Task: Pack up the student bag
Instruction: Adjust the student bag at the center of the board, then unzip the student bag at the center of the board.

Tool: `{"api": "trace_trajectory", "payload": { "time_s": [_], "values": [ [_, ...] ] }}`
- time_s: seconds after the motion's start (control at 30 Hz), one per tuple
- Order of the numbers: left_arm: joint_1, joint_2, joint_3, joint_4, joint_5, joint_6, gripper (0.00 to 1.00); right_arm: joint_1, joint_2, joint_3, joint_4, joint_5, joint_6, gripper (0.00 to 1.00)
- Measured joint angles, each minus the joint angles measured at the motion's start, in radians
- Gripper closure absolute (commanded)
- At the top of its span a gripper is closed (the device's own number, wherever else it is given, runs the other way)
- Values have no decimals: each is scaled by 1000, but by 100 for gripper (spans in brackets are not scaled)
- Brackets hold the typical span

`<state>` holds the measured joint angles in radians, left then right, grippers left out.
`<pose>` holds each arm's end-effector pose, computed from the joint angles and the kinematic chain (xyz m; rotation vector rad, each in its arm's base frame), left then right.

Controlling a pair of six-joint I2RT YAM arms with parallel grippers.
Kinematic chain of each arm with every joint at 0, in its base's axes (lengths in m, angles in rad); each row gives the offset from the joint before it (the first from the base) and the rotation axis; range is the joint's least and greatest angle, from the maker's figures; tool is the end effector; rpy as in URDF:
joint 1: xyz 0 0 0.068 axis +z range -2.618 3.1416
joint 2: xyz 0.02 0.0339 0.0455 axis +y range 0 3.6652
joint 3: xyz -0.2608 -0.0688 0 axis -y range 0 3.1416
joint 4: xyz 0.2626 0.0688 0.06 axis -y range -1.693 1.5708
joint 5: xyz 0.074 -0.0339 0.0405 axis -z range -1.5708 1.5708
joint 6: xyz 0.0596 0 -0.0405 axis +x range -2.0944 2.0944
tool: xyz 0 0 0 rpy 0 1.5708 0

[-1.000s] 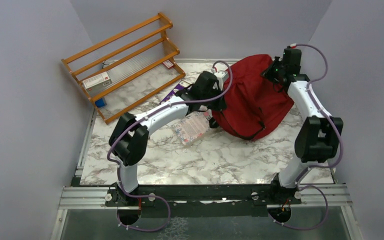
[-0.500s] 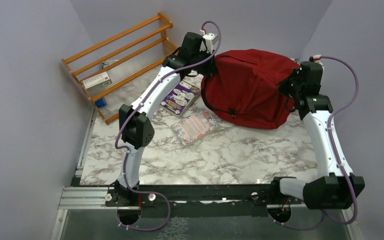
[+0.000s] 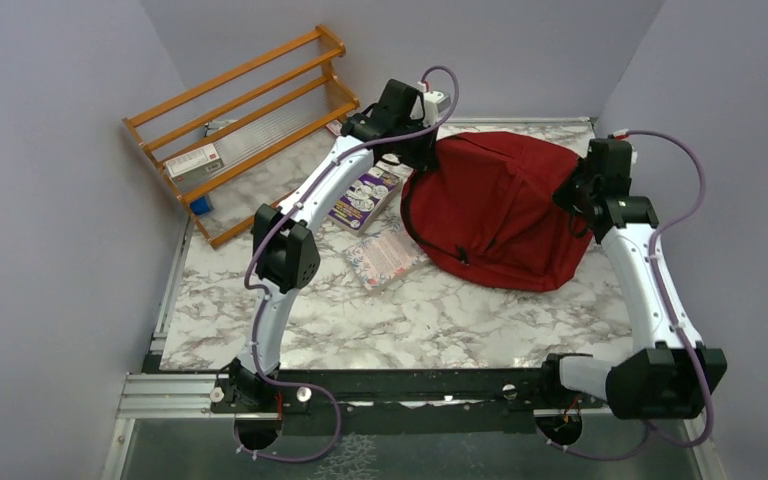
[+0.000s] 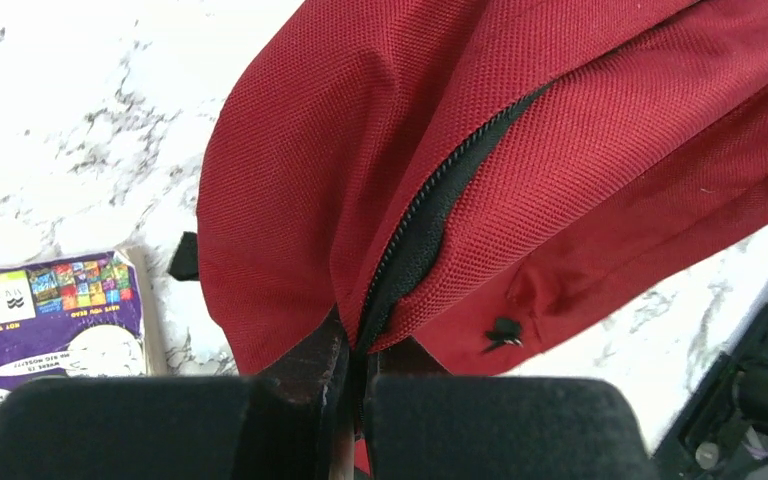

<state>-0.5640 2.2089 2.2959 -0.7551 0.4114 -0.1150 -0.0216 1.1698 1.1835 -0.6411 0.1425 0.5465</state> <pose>0.4375 -0.3049 0.3259 0.7360 2.1822 -0.8206 0.2874 -0.0147 0.3391 0.6912 2.0826 0.1391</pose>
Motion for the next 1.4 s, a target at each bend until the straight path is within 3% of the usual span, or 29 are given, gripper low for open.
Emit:
{"api": "trace_trajectory", "payload": {
  "time_s": [0.1, 0.2, 0.33, 0.5, 0.6, 0.77, 0.87, 0.97, 1.17, 1.4],
  "values": [
    [0, 36, -1, -12, -36, 5, 88, -5, 95, 6, 14, -4, -17, 75],
    [1, 42, -29, -27, -84, 10, 68, -13, 178, 20, 31, -16, -35, 48],
    [5, 34, -77, -32, -150, 16, 58, -17, 193, 36, 30, -18, -49, 43],
    [24, -16, -161, -35, -225, 16, 33, -17, 113, 72, 34, -51, -94, 36],
    [37, -74, -205, -29, -262, 11, 23, -17, 11, 71, 36, -133, -123, 36],
    [53, -226, -312, 24, -293, -12, 22, -18, -68, 64, 42, -383, -165, 36],
    [50, -332, -415, 88, -279, -42, 23, -8, -50, 17, 50, -541, -187, 38],
    [31, -419, -534, 157, -262, -82, 25, 55, 3, -62, 47, -604, -189, 43],
    [-56, -462, -721, 268, -232, -170, 29, 202, 21, -207, 81, -599, -150, 48],
    [-177, -452, -811, 339, -219, -262, 34, 209, -27, -423, 178, -443, -55, 47]
  ]
}}
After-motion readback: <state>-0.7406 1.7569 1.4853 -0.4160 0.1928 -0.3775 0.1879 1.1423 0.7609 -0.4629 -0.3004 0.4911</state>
